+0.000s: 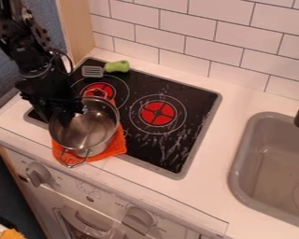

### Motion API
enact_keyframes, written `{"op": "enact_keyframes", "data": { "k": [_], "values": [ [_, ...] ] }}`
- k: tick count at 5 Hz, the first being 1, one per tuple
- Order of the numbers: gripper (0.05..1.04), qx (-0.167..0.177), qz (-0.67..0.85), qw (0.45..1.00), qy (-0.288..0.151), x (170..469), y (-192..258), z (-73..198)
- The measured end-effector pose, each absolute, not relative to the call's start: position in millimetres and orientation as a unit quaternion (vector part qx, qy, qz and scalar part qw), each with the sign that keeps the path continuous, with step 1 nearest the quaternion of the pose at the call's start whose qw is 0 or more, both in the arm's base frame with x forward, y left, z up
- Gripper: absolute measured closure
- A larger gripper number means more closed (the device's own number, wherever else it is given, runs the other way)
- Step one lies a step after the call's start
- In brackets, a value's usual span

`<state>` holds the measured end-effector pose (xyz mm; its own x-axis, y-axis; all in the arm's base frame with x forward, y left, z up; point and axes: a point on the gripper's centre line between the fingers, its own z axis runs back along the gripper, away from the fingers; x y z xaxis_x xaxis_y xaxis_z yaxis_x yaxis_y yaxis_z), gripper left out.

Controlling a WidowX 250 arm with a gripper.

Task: Put the silver pot on top of the orange cloth

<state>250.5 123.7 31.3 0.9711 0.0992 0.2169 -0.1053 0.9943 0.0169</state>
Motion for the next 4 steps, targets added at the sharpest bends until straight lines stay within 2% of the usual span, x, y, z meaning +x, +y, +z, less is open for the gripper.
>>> {"op": "enact_keyframes", "data": {
  "k": [1, 2, 4],
  "values": [
    [0.184, 0.013, 0.049, 0.993, -0.106, 251, 123, 32],
    [0.076, 0.016, 0.048, 0.993, -0.108, 251, 121, 39],
    [0.083, 0.021, 0.033, 0.991, -0.131, 263, 124, 73]
  ]
}}
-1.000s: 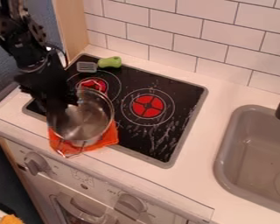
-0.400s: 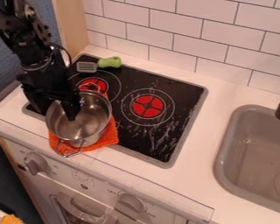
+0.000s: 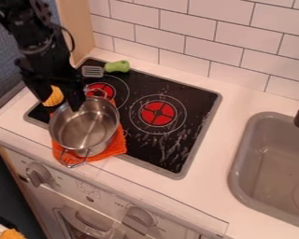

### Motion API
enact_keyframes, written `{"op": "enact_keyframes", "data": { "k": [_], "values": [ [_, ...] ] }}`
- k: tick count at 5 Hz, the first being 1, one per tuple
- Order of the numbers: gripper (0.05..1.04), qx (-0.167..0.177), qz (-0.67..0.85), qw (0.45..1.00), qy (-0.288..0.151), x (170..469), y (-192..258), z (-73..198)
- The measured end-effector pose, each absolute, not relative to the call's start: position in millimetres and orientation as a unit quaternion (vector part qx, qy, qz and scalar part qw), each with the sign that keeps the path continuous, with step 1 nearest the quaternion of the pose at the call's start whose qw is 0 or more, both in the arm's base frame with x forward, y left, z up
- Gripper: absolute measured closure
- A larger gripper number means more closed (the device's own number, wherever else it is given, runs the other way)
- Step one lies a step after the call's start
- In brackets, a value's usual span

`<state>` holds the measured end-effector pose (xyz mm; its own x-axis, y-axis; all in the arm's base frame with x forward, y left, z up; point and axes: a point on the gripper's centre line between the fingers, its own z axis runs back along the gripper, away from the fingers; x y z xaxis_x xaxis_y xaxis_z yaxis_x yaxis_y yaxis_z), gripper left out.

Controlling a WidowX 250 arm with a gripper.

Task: Put the silver pot on top of the orange cloth

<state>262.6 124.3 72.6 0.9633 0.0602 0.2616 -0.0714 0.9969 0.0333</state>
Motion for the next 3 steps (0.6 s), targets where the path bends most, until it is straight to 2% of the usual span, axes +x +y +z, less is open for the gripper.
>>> {"op": "enact_keyframes", "data": {
  "k": [1, 2, 3],
  "values": [
    [0.083, 0.011, 0.027, 0.987, -0.159, 269, 120, 96],
    [0.083, 0.019, 0.031, 0.983, -0.181, 271, 120, 117],
    [0.083, 0.019, 0.031, 0.983, -0.18, 271, 120, 117]
  ]
}}
